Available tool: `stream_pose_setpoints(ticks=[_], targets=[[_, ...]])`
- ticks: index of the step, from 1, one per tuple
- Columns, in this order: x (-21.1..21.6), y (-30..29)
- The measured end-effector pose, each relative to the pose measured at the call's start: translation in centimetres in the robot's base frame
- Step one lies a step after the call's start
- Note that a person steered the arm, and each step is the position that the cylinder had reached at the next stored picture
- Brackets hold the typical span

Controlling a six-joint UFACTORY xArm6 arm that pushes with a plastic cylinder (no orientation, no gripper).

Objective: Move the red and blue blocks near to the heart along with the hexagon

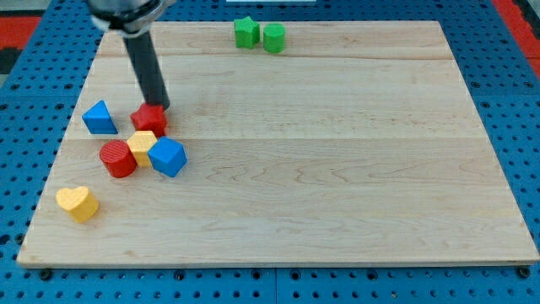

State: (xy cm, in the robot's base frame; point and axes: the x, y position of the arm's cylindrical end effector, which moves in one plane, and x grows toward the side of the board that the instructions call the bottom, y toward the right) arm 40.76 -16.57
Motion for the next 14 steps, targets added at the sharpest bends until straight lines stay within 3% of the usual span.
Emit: stream_pose_setpoints(ticks=[1, 2, 3, 4, 5, 6, 7, 9, 11, 13, 14], targets=[[4.5, -0.5], [3.9, 0.2], [3.6, 5.1], [6.7, 4.2], [7.0, 1.9], [6.3, 2.4], [-0.7, 3.8], [-6.0, -5.6], [0.3, -6.1], [-4.1, -10.3], [-1.4, -10.9]])
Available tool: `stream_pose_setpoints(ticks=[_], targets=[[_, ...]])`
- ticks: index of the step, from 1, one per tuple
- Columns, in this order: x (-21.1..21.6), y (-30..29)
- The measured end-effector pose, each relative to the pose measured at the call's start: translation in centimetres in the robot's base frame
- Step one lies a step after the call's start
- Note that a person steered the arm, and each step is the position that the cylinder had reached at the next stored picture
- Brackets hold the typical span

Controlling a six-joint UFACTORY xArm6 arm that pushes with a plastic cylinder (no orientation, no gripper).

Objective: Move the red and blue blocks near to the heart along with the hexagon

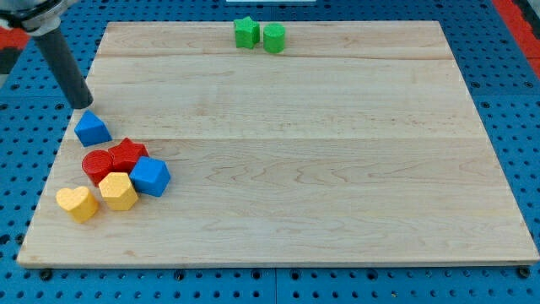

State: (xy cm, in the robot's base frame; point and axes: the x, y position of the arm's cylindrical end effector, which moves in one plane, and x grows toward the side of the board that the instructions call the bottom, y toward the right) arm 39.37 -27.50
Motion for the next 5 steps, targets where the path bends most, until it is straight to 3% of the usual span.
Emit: stream_pose_setpoints(ticks=[1, 2, 3, 4, 5], targets=[[5.5, 2.3], [4.0, 6.0], [-0.8, 6.4], [2.9, 9.6], [2.9, 12.9]])
